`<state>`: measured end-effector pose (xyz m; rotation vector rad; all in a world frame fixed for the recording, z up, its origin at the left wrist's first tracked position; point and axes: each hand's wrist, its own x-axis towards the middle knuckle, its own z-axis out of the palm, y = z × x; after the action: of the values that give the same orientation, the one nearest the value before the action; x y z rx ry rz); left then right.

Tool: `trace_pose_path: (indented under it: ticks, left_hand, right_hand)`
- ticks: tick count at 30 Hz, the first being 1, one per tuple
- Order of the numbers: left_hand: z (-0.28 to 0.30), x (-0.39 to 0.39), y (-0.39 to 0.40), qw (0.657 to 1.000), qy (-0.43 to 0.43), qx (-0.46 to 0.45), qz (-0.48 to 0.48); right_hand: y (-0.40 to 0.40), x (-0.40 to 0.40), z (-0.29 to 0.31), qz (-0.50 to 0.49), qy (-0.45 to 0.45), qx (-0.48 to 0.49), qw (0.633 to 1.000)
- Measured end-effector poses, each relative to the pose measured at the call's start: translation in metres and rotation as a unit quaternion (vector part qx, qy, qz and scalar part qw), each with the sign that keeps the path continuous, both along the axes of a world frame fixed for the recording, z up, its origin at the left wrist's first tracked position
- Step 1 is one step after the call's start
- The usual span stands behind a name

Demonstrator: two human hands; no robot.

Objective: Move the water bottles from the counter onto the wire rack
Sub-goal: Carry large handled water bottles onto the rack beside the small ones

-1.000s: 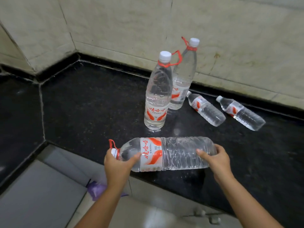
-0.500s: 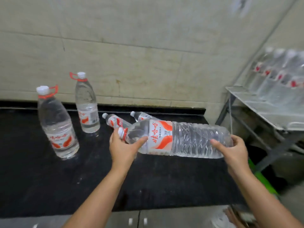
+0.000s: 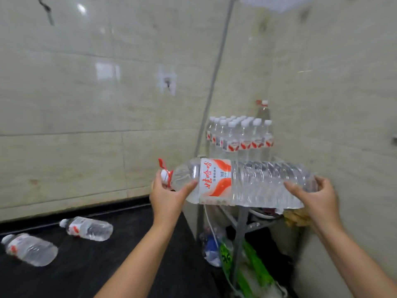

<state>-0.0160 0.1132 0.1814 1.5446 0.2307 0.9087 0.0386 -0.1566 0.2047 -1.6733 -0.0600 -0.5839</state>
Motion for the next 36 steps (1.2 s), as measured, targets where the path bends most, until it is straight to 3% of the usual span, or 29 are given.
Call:
trace_pose_path:
  ticks: [8,16,27,33,34,36]
  left_hand:
    - [0.032,0.082,-0.073,0.997,-0.049,0.032,-0.042]
    - [0.031,0.21,-0.108,0.997,-0.055,0.041,-0.036]
    - [0.028,0.318,-0.139,0.987,-0.004,0.159,0.036]
    - [0.038,0.33,-0.165,0.964,0.019,0.242,0.112]
    - [0.041,0.333,-0.168,0.958,0.017,0.258,0.126]
    - [0.049,0.339,-0.176,0.95,0.011,0.278,0.144]
  right_hand:
    - [-0.075,0.056,0.002,-0.039,-0.023,0.062,0.997]
    - [-0.103,0.173,0.004,-0.042,0.006,0.079,0.996]
    - [-0.126,0.317,-0.027,0.015,0.115,-0.004,0.993]
    - [-0.14,0.363,-0.031,0.129,0.157,-0.048,0.978]
    - [-0.145,0.371,-0.026,0.152,0.161,-0.073,0.972]
    - [-0.155,0.383,-0.011,0.19,0.187,-0.212,0.94]
